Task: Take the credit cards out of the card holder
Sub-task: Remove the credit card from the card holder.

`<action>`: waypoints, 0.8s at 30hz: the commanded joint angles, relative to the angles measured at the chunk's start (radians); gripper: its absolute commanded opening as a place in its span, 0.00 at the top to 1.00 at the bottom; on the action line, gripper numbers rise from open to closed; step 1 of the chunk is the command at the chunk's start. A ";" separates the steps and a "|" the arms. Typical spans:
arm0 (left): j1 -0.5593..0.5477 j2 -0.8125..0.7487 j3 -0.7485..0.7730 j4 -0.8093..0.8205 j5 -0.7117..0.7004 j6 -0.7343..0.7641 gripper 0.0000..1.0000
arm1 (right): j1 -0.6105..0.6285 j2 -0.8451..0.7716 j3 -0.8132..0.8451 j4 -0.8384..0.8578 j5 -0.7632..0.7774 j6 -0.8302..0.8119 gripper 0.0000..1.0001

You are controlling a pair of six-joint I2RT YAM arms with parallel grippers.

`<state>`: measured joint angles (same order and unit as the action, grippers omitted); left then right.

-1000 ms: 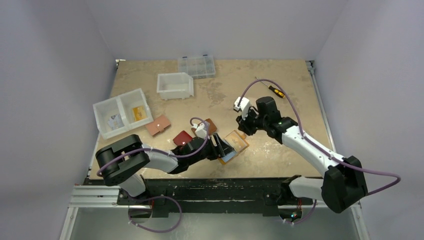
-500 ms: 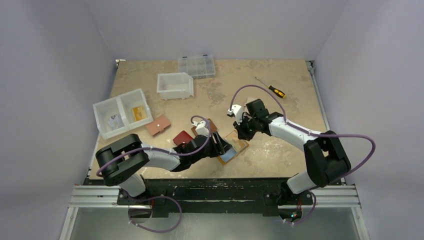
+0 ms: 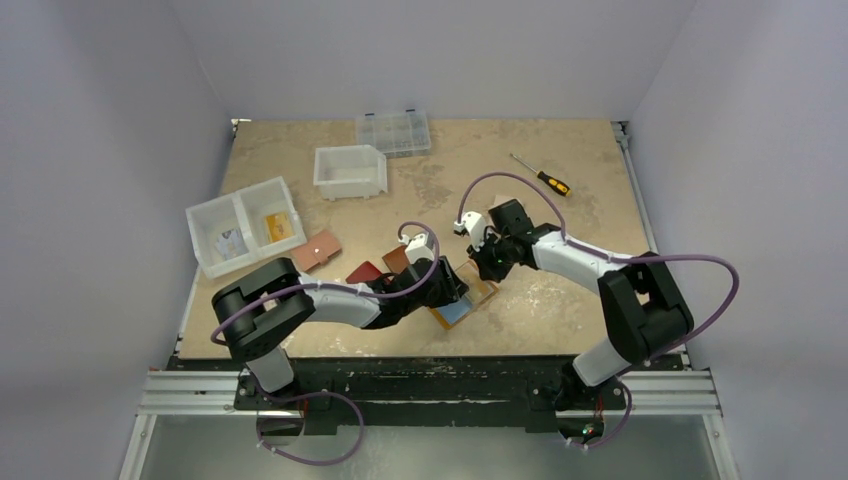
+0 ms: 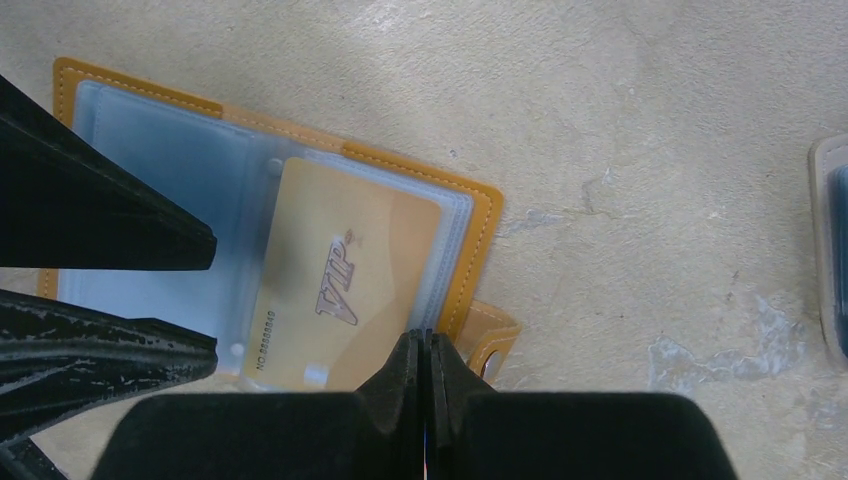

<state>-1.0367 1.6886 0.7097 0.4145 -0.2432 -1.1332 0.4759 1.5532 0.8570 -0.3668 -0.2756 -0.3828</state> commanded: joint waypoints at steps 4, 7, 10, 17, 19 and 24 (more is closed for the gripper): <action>-0.002 0.009 0.033 -0.049 -0.025 -0.002 0.58 | 0.004 0.009 0.049 0.011 0.014 -0.011 1.00; 0.003 0.021 0.034 -0.046 -0.009 -0.003 0.56 | 0.005 0.014 0.050 0.007 0.010 -0.013 1.00; 0.014 0.040 0.032 -0.026 0.018 -0.009 0.55 | 0.005 0.024 0.053 0.001 0.005 -0.013 1.00; 0.033 0.060 0.003 0.031 0.054 -0.043 0.54 | 0.016 0.046 0.061 -0.023 -0.026 -0.023 1.00; 0.038 0.053 -0.010 0.036 0.047 -0.058 0.54 | 0.026 0.051 0.065 -0.032 -0.038 -0.030 1.00; 0.048 0.035 -0.048 0.026 0.010 -0.123 0.55 | 0.045 0.062 0.076 -0.064 -0.109 -0.042 1.00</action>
<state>-1.0023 1.7374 0.6983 0.4408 -0.2050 -1.1950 0.4995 1.5993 0.9028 -0.3916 -0.2970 -0.4046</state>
